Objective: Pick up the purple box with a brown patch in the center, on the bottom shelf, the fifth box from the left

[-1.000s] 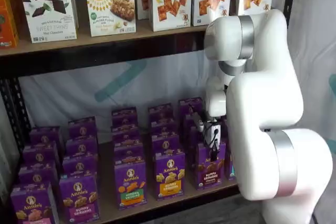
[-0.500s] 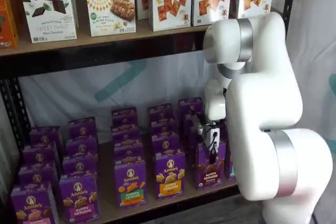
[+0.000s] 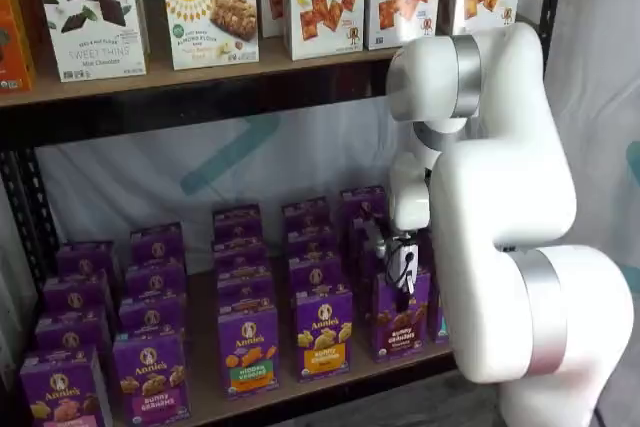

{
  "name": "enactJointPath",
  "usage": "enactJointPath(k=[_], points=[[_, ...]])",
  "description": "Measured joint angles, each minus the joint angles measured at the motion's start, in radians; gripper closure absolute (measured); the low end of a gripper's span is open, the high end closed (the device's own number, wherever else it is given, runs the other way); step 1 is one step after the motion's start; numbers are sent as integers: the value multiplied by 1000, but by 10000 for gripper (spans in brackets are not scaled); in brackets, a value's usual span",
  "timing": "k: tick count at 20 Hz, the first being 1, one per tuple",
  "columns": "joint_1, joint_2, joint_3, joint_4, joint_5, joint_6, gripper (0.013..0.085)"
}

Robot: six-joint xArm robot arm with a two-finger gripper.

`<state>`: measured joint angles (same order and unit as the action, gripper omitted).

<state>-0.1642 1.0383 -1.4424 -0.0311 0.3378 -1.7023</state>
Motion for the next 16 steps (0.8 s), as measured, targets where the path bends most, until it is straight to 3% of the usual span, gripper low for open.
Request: enactJointPath(k=[3,5,6,10,16], points=[[2,-1,2,-2,-2,4,370],[3,-3,4,-8,-1,10,450],[3,-3,5,-8,0,11,450],[3,-8,12,-12,-3,13,570],[-2,-16,24,-4,-14,2,570]])
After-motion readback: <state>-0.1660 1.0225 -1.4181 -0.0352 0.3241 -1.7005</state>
